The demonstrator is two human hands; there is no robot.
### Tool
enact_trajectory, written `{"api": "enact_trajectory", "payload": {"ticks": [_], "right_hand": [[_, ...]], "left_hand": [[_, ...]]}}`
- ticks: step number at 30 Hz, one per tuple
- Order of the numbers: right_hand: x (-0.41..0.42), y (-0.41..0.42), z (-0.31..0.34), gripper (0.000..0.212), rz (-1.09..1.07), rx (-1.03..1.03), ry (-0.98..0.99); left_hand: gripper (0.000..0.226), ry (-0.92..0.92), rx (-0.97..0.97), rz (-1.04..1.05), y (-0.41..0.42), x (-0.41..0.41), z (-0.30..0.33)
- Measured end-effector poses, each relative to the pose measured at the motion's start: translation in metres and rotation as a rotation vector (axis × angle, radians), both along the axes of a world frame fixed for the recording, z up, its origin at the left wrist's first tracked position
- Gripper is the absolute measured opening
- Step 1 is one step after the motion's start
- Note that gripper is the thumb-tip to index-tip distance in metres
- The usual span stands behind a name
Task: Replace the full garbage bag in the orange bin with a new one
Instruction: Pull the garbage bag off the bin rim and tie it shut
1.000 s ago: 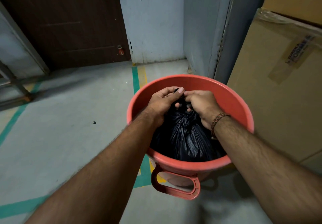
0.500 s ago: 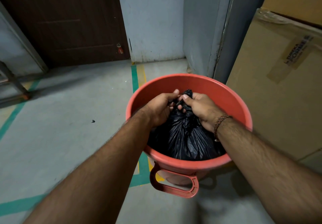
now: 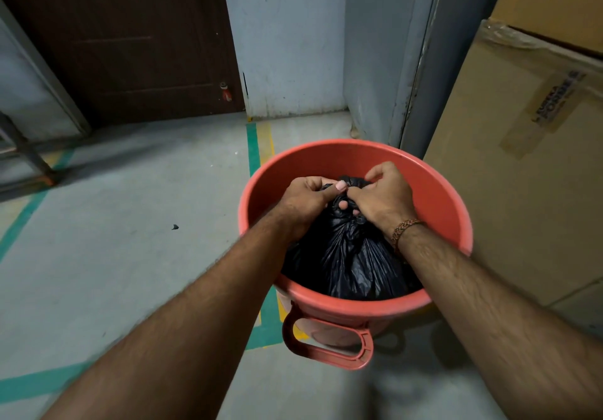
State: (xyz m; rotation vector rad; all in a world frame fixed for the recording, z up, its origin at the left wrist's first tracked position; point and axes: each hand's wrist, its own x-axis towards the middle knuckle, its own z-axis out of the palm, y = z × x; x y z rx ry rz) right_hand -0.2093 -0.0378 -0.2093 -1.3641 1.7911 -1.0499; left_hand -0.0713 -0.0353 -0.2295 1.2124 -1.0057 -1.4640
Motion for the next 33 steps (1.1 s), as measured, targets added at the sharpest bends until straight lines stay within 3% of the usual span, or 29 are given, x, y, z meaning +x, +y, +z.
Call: {"api": "enact_trajectory", "payload": {"ticks": [3, 7, 10, 16, 21, 24, 26, 28, 31, 33], "right_hand": [[-0.005, -0.001, 0.006, 0.004, 0.129, 0.014, 0.145], [-0.011, -0.002, 0.016, 0.025, 0.351, 0.091, 0.317], [-0.013, -0.004, 0.021, 0.026, 0.427, 0.216, 0.292], [-0.023, -0.007, 0.019, 0.007, 0.464, 0.303, 0.084], [-0.021, -0.004, 0.016, 0.021, 0.389, 0.313, -0.104], [-0.026, -0.004, 0.025, 0.025, 0.405, 0.477, -0.442], [-0.029, -0.001, 0.03, 0.018, 0.522, 0.563, -0.556], [-0.031, 0.001, 0.031, 0.013, 0.622, 0.542, -0.545], [-0.03, 0.001, 0.024, 0.035, 0.612, 0.376, -0.338], [-0.028, 0.001, 0.02, 0.034, 0.584, 0.268, -0.225]], "left_hand": [[0.009, 0.02, -0.029, 0.003, 0.001, 0.0, 0.001], [0.008, 0.014, -0.04, 0.03, -0.001, 0.0, 0.0], [0.009, -0.036, -0.062, 0.048, 0.0, 0.001, 0.001], [0.011, -0.127, -0.075, 0.059, -0.001, -0.001, -0.001], [0.011, -0.151, -0.066, 0.08, -0.002, -0.002, -0.001], [0.012, -0.164, -0.053, 0.059, -0.004, -0.002, -0.002], [0.012, -0.144, -0.038, 0.035, -0.003, -0.002, -0.002], [0.011, -0.15, -0.033, 0.029, -0.003, -0.001, -0.002], [0.008, -0.184, -0.02, 0.047, -0.005, -0.001, -0.002], [0.008, -0.182, 0.001, 0.058, -0.005, -0.001, -0.002]]}}
